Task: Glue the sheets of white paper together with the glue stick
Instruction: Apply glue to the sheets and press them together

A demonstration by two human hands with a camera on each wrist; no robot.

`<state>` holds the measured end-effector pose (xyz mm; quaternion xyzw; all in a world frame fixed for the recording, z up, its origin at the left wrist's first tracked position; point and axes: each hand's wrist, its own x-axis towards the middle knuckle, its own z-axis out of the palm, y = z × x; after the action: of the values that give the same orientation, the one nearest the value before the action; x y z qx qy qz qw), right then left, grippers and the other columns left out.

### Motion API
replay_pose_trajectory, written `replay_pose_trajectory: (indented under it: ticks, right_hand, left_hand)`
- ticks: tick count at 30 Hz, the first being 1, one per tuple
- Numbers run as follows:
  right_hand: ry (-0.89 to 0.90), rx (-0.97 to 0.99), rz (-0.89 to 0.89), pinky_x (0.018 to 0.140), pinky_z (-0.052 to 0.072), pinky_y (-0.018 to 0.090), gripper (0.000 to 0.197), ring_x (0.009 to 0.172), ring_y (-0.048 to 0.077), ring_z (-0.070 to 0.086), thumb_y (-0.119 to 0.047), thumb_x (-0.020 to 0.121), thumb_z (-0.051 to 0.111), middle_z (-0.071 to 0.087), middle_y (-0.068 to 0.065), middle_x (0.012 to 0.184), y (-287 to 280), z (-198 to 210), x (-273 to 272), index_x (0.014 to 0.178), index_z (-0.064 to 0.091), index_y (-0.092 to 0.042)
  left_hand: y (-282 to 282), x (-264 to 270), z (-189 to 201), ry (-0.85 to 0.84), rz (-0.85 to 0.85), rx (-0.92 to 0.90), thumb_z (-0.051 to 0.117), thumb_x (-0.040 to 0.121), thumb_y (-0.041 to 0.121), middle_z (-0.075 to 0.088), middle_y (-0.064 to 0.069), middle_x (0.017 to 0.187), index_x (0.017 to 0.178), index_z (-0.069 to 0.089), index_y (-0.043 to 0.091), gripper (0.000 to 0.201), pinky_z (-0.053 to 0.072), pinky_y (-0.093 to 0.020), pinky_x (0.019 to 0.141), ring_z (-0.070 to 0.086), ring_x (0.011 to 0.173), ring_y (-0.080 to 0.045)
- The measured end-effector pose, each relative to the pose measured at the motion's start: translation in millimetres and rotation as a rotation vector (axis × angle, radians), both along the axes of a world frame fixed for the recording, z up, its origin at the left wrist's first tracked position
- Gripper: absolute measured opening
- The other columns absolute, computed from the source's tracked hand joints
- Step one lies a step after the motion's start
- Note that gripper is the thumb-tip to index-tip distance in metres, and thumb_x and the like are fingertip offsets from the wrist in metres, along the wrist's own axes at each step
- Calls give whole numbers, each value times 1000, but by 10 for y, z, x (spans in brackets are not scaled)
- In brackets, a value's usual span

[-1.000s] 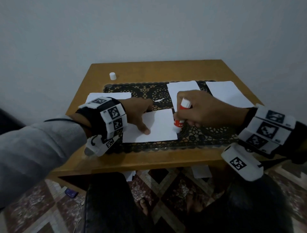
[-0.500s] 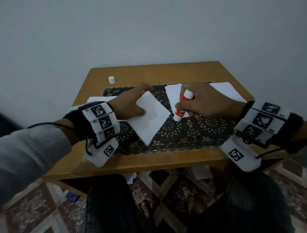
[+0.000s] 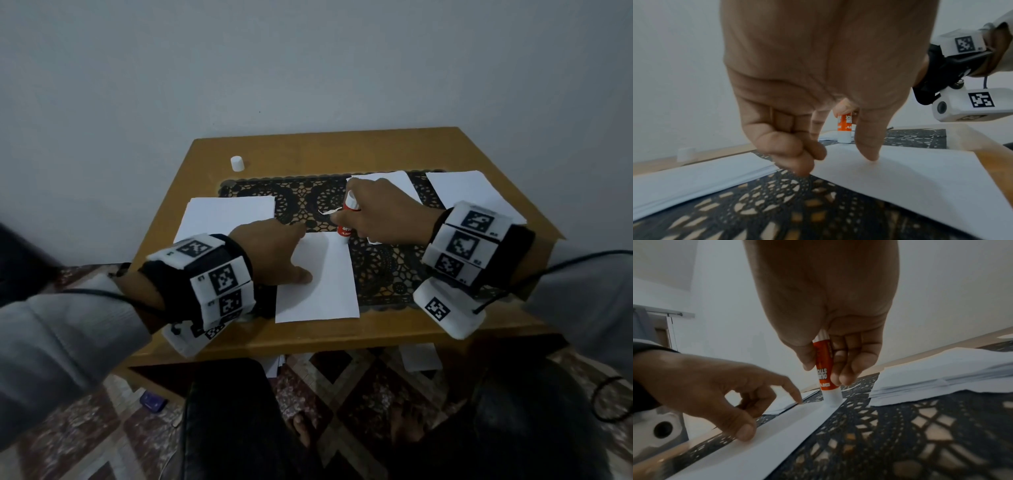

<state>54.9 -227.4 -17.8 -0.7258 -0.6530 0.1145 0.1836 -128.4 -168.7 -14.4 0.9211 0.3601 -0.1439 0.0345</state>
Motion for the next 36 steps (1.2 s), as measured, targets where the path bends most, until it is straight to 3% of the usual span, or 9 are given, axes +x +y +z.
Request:
replay_pose_trajectory:
  ticks: [3,6,10,18,22,26,30,33,36]
  right_hand:
    - [-13,9,8,58,37,30,30,67,15,53,-40,94,57,54,-3,74,22,-14,-16,95,47,-12]
    - [-17,10,16,60,37,30,30,71,16,54,-41,94,56,52,-4,74,62,-18,-25,98,46,-13]
    - [-88,12,21,57,31,29,30,75,17,50,-41,95,54,51,-1,81,103,-62,-53,97,44,-13]
    - [-95,8,87,53,29,27,24,66,12,48,-34,93,55,51,-3,75,1,-73,-155,93,47,-11]
    - [-93,-33,107,53,30,27,21,65,9,48,-33,93,56,52,-5,74,-138,-43,-248,90,46,-15]
    - [-106,-66,135,58,38,32,20,69,14,51,-34,95,53,56,-1,80,-297,-15,-349,96,46,-16]
    - [-79,-83,197,55,36,30,19,65,14,50,-33,95,54,54,-3,74,-491,-5,-387,96,44,-16]
    - [-100,-40,272,54,33,33,23,61,12,44,-32,95,55,48,-5,68,-635,-22,-417,90,35,-22]
    - [-137,-64,256,52,31,24,23,63,13,44,-37,96,51,44,-9,68,-732,-43,-448,97,32,-25]
  left_hand:
    - [-1,22,-33,-88,-85,-5,64,82,53,58,-6,123,140,35,28,70,48,-33,84,56,106,-24]
    - [3,58,-56,-76,-166,-38,64,83,51,55,-5,128,145,35,28,72,37,-27,83,52,112,-23]
    - [56,67,-85,-45,-192,-52,61,84,54,52,-6,128,145,36,31,70,35,-26,82,49,113,-22]
    - [96,85,-106,-1,-223,-50,57,85,56,51,-6,125,146,34,32,69,34,-26,81,47,110,-20]
    - [97,79,-111,-20,-229,-55,58,84,56,52,-3,115,144,37,31,68,34,-26,79,44,99,-16]
    - [102,91,-118,-31,-236,-59,60,84,55,40,3,98,142,39,33,66,34,-26,78,37,90,-12]
    - [96,102,-102,-17,-227,-65,61,83,55,47,-1,112,141,41,32,66,35,-26,81,45,103,-17]
    - [92,127,-74,-15,-232,-53,65,79,57,40,2,108,137,46,33,65,42,-31,89,45,111,-20]
    - [115,174,-63,-9,-225,-65,70,75,57,43,0,120,130,50,33,63,43,-38,95,44,113,-21]
